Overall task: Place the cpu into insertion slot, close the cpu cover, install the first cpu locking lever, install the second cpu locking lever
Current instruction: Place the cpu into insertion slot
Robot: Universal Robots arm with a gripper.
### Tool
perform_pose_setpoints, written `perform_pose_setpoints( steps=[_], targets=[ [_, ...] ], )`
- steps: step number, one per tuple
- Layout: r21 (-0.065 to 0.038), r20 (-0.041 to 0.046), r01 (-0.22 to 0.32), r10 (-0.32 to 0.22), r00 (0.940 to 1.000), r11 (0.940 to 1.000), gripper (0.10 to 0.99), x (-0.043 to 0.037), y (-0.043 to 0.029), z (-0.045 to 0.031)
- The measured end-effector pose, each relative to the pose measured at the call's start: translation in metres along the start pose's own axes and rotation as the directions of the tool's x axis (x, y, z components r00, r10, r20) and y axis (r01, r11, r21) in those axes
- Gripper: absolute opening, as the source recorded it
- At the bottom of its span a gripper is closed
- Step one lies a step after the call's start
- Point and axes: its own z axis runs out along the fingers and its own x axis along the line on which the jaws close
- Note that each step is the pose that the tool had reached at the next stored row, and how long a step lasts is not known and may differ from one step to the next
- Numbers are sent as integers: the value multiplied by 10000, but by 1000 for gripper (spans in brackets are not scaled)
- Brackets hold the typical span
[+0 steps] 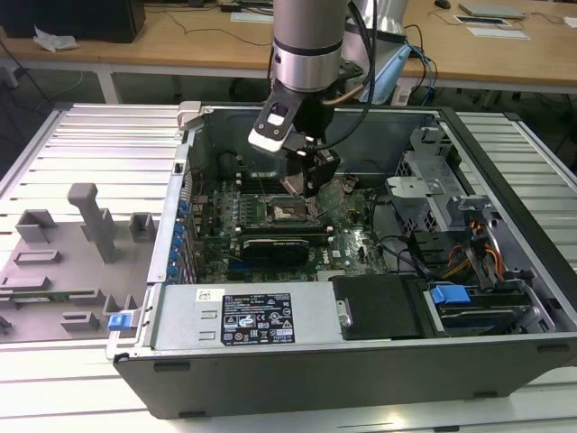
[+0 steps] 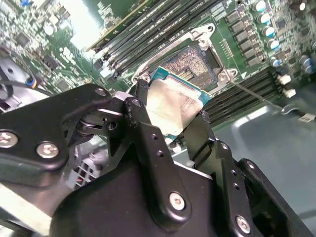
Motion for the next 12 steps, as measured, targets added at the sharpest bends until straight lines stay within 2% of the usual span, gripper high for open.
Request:
perform_pose_setpoints(
  steps=[3,6,7,10,11,12],
  targets=[
    [-14,51,-642,642,9979,9979,541,0,-1,10],
    [-33,106,-1357,1357,9907,9907,541,-1,-2,25],
    [-46,138,-1776,1776,9840,9841,541,-1,-3,37],
    [-89,226,-2927,2928,9559,9562,541,-1,-9,87],
    [-93,235,-3037,3038,9524,9527,541,7,-14,106],
    [-95,236,-3052,3053,9519,9522,541,26,-19,124]
  ],
)
